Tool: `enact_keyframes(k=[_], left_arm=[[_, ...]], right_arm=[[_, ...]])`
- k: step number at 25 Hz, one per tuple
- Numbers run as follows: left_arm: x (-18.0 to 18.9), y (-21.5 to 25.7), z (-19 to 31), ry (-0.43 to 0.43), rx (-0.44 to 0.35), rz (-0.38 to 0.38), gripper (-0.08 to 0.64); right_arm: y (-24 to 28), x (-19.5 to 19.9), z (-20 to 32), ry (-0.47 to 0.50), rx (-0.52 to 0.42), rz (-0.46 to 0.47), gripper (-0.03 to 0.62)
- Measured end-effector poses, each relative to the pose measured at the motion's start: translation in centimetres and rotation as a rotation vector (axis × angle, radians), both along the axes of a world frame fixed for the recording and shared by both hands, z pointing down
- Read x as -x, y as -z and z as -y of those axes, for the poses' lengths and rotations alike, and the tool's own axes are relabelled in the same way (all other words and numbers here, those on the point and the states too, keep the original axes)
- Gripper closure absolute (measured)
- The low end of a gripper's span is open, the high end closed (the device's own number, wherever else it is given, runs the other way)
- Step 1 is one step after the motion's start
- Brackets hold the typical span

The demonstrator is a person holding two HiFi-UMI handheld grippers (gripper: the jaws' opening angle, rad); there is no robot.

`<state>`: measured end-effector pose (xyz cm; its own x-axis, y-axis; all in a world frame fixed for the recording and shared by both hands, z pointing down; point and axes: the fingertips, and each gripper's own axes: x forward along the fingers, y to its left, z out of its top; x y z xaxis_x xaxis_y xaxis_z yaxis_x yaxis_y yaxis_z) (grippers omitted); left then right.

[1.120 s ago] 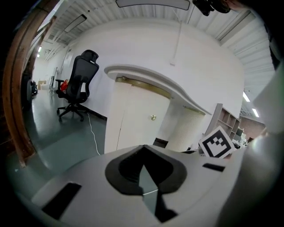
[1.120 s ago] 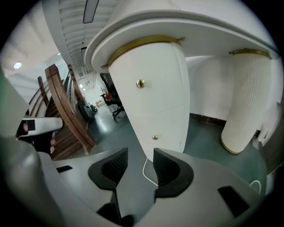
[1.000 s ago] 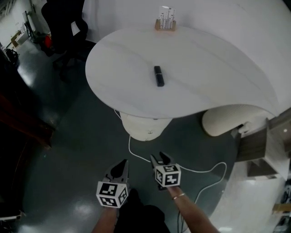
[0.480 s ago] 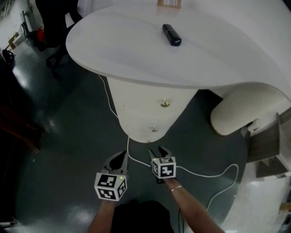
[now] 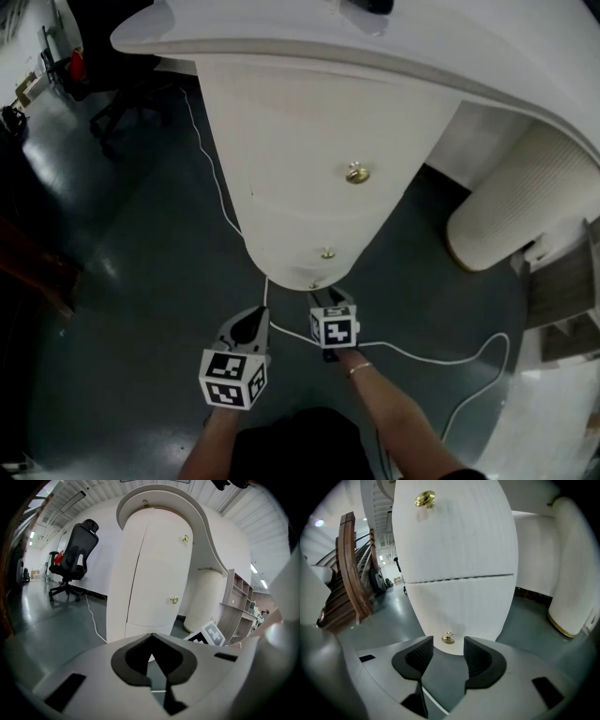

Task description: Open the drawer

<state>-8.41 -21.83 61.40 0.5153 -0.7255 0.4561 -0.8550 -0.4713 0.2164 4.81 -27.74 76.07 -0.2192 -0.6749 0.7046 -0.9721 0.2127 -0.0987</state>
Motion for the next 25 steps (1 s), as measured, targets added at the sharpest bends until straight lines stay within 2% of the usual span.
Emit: enact_keyframes(k=[5, 16, 18, 21, 25], left_arm=[[0.6, -0.4, 0.6, 0.014, -0.001, -0.018, 0.557], [0.4, -0.9, 1.6, 0.019, 0.009, -0.029, 0.558], [0.4, -1.0, 1.6, 0.013, 0.007, -0.015, 0.558], [0.3, -1.1, 1.6, 0.009, 0.008, -0.005, 0.558], [0.2, -0.9, 1.5, 0.008, 0.007, -0.003, 0.558]], right_arm=[[-1.6, 1.3, 1.5, 0.007, -0.007, 0.009, 0.41], [-3.4, 1.7, 2.3, -0.017, 0.025, 0.013, 0.411], [-3.5, 1.7, 2.4, -0.018, 0.035, 0.021, 0.427], [-3.8, 1.4, 2.4, -0.007, 0.038, -0.015, 0.472], [-3.6, 1.3, 2.4, 0.003, 0.022, -0.039, 0.484]])
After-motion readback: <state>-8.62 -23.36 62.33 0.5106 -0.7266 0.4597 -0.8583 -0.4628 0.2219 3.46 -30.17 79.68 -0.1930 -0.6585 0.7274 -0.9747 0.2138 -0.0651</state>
